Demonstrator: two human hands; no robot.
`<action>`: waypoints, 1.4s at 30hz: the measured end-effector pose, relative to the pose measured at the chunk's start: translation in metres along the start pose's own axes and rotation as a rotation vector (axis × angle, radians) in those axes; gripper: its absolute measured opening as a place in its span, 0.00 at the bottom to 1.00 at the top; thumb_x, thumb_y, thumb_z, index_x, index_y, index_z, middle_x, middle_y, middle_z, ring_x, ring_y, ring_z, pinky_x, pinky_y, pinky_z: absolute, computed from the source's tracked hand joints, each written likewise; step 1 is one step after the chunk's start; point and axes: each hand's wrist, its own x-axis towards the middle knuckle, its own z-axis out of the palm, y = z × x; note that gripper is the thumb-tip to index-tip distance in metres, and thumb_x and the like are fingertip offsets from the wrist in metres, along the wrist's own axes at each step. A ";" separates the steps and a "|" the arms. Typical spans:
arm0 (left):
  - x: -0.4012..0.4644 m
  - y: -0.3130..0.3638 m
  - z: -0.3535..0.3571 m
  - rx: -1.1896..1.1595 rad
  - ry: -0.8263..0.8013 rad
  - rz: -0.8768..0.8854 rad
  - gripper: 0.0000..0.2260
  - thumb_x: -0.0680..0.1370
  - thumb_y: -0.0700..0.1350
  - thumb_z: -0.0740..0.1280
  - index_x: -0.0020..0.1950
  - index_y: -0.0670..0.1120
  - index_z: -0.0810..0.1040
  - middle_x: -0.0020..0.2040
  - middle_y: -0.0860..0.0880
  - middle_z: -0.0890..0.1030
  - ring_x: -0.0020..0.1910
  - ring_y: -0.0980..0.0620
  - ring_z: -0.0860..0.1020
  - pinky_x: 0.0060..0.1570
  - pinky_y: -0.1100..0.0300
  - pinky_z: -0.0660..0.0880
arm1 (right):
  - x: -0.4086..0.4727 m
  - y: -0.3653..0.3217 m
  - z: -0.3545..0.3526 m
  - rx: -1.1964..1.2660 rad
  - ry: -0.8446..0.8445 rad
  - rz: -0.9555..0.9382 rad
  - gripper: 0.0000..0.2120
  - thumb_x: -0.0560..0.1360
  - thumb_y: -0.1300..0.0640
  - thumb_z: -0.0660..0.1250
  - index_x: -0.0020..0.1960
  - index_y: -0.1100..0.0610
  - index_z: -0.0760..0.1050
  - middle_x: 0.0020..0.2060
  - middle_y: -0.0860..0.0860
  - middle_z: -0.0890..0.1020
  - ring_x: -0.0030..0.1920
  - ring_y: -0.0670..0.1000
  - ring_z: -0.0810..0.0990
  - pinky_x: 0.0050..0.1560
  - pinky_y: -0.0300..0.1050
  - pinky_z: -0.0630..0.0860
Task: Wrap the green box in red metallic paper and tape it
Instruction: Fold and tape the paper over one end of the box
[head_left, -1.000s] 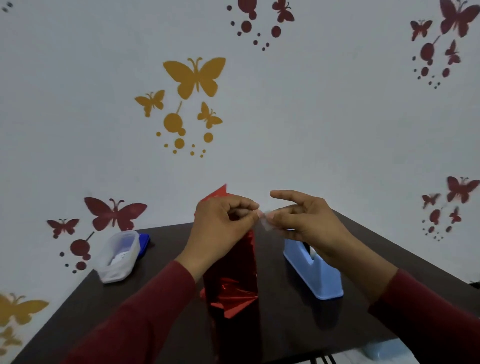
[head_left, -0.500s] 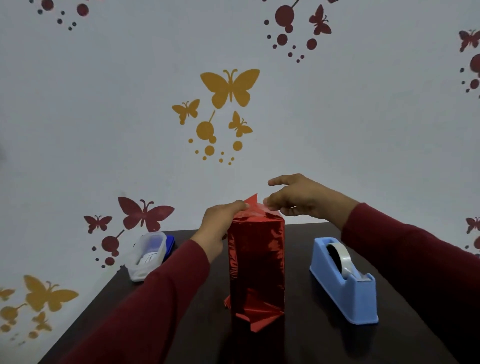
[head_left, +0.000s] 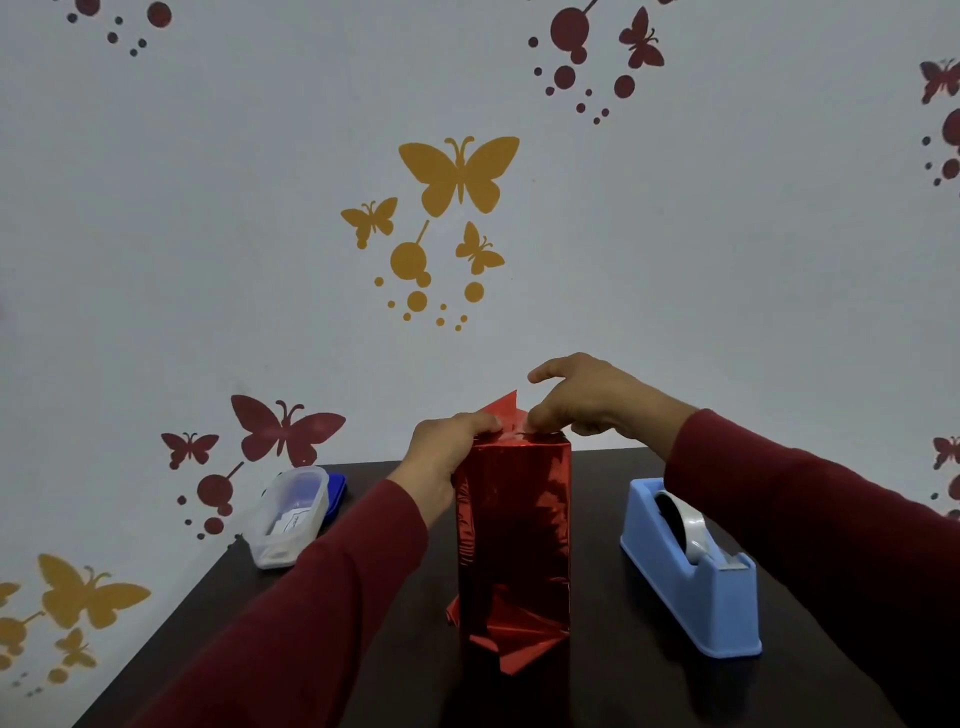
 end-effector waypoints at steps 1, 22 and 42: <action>0.000 -0.001 -0.001 0.003 -0.001 0.003 0.09 0.73 0.40 0.77 0.50 0.38 0.83 0.41 0.40 0.85 0.29 0.46 0.83 0.29 0.58 0.81 | 0.001 -0.002 0.001 -0.023 0.006 0.009 0.34 0.70 0.64 0.78 0.73 0.51 0.73 0.29 0.48 0.78 0.25 0.46 0.70 0.28 0.38 0.69; -0.006 -0.003 -0.004 0.006 -0.001 0.037 0.05 0.74 0.40 0.77 0.46 0.40 0.83 0.36 0.44 0.84 0.27 0.50 0.82 0.25 0.62 0.78 | 0.002 0.024 0.045 0.434 0.049 0.162 0.23 0.70 0.55 0.71 0.65 0.46 0.78 0.55 0.48 0.83 0.52 0.53 0.82 0.57 0.52 0.75; -0.078 -0.081 0.080 0.505 0.051 1.372 0.13 0.72 0.43 0.74 0.56 0.45 0.78 0.53 0.54 0.77 0.54 0.55 0.75 0.56 0.58 0.72 | -0.091 0.150 -0.005 0.196 0.442 0.054 0.11 0.74 0.50 0.76 0.37 0.55 0.85 0.34 0.50 0.86 0.39 0.54 0.85 0.42 0.50 0.83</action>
